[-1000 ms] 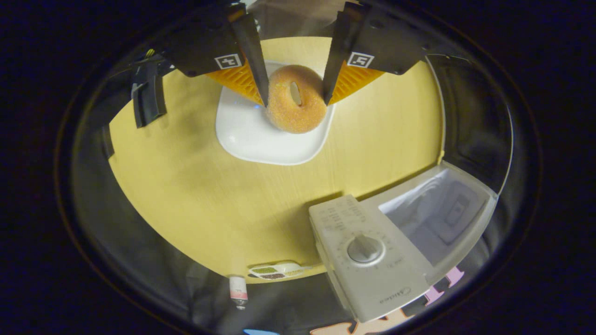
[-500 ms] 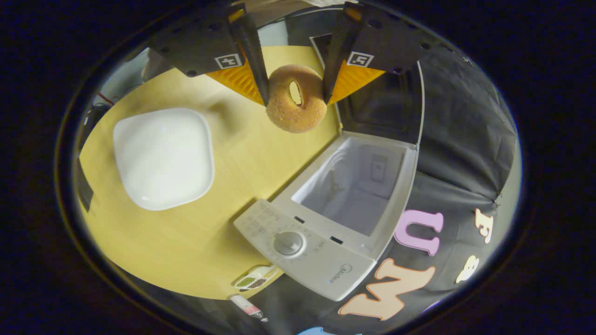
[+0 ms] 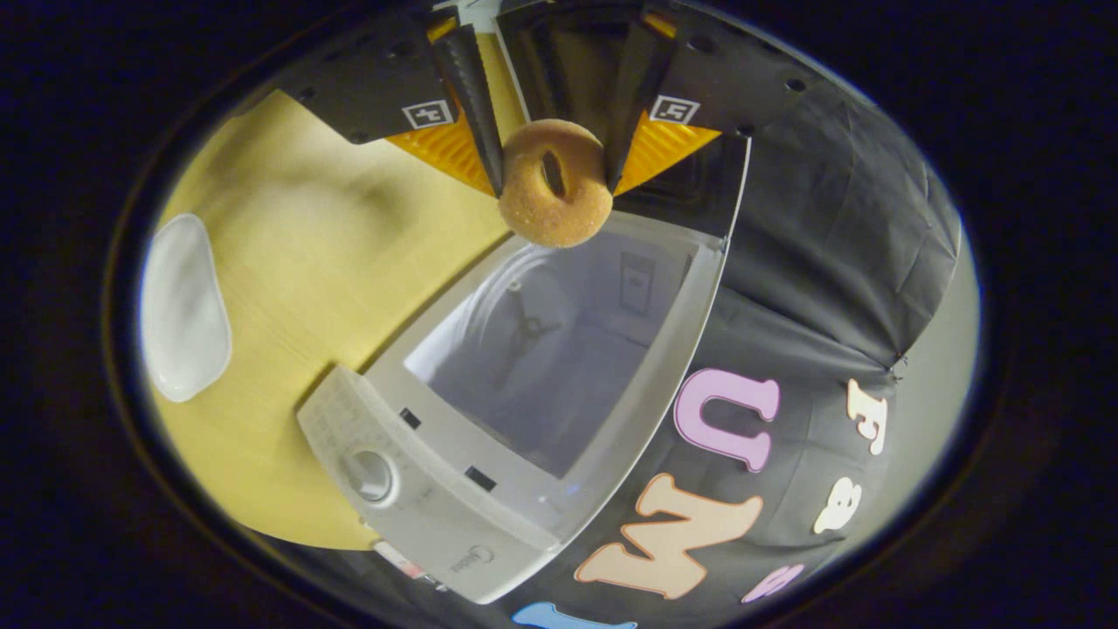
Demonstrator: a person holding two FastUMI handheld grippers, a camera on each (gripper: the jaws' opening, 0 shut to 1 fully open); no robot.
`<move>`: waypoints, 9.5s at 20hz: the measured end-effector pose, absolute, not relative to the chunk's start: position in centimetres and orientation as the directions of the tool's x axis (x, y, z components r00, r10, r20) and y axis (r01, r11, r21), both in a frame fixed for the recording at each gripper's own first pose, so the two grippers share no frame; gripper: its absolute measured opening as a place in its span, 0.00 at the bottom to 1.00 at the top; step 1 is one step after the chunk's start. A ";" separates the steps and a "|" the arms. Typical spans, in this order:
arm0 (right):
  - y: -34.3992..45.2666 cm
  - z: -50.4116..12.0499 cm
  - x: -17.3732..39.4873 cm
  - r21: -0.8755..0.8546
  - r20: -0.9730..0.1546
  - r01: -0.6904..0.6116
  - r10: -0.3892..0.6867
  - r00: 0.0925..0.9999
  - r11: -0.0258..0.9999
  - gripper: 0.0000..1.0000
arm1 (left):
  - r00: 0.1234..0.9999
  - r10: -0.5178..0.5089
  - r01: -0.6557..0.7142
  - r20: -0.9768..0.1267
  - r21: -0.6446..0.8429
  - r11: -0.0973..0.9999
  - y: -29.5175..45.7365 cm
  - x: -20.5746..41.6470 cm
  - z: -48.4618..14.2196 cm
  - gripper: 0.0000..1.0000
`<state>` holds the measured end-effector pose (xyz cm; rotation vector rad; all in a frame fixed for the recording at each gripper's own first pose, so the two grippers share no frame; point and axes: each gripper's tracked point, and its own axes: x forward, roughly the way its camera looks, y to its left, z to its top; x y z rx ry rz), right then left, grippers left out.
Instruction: Open the microwave oven with the left hand, put the food in, and close the microwave oven.
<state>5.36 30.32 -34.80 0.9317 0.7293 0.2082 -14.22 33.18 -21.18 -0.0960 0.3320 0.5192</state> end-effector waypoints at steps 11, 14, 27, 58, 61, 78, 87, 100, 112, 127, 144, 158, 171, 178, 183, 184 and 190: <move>32.1 -37.6 16.6 0.709 -0.447 0.258 0.135 0.884 0.656 0.60 | 0.791 0.462 -0.508 -0.402 -0.010 0.861 34.6 -14.6 -23.9 0.95; 32.1 -38.6 18.6 0.695 -0.459 0.308 0.071 0.886 0.649 0.63 | 0.775 0.480 -0.522 -0.411 0.011 0.853 35.1 -14.9 -24.1 0.95; 31.8 -39.2 19.8 0.636 -0.442 0.286 0.034 0.897 0.717 0.91 | 0.751 0.493 -0.542 -0.439 0.016 0.840 34.5 -15.3 -24.6 0.96; 18.1 -29.8 1.5 0.237 -0.412 -0.049 0.146 0.899 0.970 0.98 | 0.905 0.230 -0.222 -0.357 0.064 0.973 26.7 -13.7 -22.9 0.00; 16.3 -29.2 0.2 0.235 -0.424 -0.038 0.137 0.895 0.971 0.98 | 0.912 0.202 -0.190 -0.357 0.067 0.979 26.0 -13.7 -22.9 0.00; 9.0 -24.7 -4.5 0.136 -0.367 0.018 0.033 0.930 0.990 0.92 | 0.909 0.014 -0.015 -0.415 0.001 1.000 18.2 -12.7 -23.6 0.00; 4.6 -23.2 -4.8 0.120 -0.357 0.054 -0.007 0.934 0.991 0.92 | 0.895 -0.079 0.088 -0.438 0.001 0.996 12.0 -10.2 -24.1 0.00; -1.0 -23.3 -4.7 0.134 -0.387 0.103 -0.044 0.921 0.986 0.98 | 0.881 -0.162 0.177 -0.445 -0.008 0.984 4.3 -6.1 -24.2 0.00; -2.5 -23.9 -3.6 0.161 -0.399 0.114 -0.041 0.916 0.980 0.99 | 0.868 -0.249 0.259 -0.430 -0.035 0.965 -3.0 -0.9 -24.9 0.00; -4.2 -23.2 -0.9 0.155 -0.370 0.115 -0.050 0.928 0.981 0.92 | 0.896 -0.223 0.234 -0.384 -0.019 0.972 -7.2 7.1 -25.5 0.00; -3.2 -22.1 0.0 0.147 -0.321 0.065 -0.014 0.947 0.987 0.98 | 0.901 -0.178 0.178 -0.396 -0.037 0.983 -7.7 10.7 -27.1 0.00; -2.7 -22.4 0.3 0.122 -0.327 0.036 0.006 0.945 0.992 0.98 | 0.912 -0.184 0.155 -0.367 -0.107 0.982 -7.7 11.2 -26.7 0.00; -2.8 -22.4 0.9 0.135 -0.321 0.023 0.021 0.947 0.991 0.98 | 0.919 -0.178 0.143 -0.352 -0.123 0.982 -7.6 11.4 -26.6 0.00; -2.1 -22.2 1.1 0.138 -0.316 -0.009 0.052 0.947 0.990 0.98 | 0.927 -0.161 0.132 -0.340 -0.107 0.985 -7.5 12.2 -26.6 0.00; -1.4 -22.2 1.5 0.146 -0.315 -0.030 0.075 0.946 0.989 0.98 | 0.928 -0.147 0.118 -0.342 -0.103 0.988 -7.5 12.2 -26.6 0.00; -1.2 -22.4 1.6 0.144 -0.321 -0.036 0.081 0.944 0.989 0.98 | 0.928 -0.137 0.112 -0.346 -0.091 0.990 -7.4 12.1 -26.6 0.01; -1.0 -22.0 2.5 0.150 -0.317 -0.047 0.093 0.944 0.988 0.98 | 0.924 -0.117 0.100 -0.365 -0.065 0.993 -6.4 10.4 -26.1 0.01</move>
